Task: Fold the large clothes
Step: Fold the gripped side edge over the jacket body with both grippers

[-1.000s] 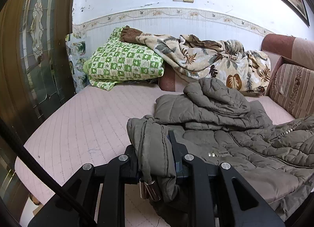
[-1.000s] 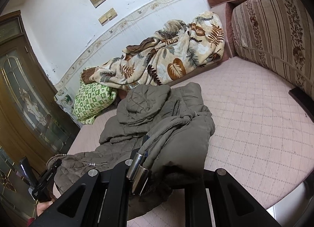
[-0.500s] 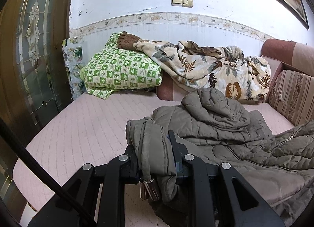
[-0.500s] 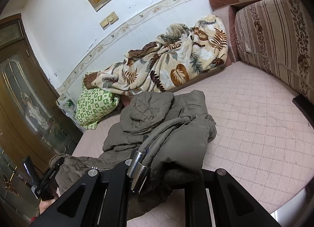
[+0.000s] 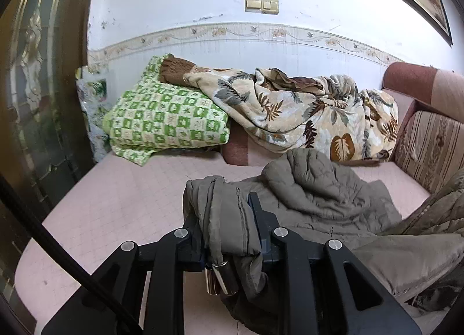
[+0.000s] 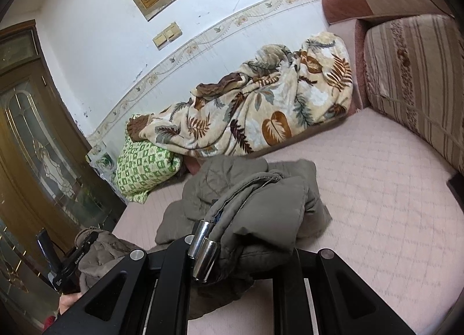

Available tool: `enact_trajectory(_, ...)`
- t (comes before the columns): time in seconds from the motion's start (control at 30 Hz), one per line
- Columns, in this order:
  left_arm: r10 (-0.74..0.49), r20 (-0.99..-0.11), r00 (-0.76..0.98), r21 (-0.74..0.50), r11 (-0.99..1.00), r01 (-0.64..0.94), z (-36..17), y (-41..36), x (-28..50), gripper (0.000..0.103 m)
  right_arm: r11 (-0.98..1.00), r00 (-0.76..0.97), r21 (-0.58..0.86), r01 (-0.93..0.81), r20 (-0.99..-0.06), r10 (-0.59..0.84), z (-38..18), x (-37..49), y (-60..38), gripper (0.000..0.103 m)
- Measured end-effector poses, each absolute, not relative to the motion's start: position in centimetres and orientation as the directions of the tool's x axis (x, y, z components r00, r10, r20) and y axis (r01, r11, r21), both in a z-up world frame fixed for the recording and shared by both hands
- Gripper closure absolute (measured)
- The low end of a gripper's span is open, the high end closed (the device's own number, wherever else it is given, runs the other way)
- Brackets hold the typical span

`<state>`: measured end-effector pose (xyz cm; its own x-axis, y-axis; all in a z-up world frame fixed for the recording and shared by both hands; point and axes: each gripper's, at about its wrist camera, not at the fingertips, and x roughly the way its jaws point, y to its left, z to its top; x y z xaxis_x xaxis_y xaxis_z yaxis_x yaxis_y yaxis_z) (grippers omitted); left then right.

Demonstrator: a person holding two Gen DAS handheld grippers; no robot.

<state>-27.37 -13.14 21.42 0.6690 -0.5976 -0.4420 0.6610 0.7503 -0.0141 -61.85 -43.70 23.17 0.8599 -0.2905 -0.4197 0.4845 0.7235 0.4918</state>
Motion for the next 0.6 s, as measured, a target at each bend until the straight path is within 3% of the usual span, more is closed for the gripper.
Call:
enact_trajectory(0.33,-0.607,-0.513,0.606,-0.106,0.746,0.657,21.5,-21.3,-18.1,0.078,0.724,0.85,0.483,0.493,-0.446,-0.281,24.7,-52.6,-51.5,0.088)
enact_trajectory(0.6,-0.524,-0.617,0.587,-0.114,0.798,0.592,16.8,-27.9,-9.9,0.076,0.694,0.804,0.464,0.551,-0.518,-0.292,20.8,-43.9,-59.0,0.088)
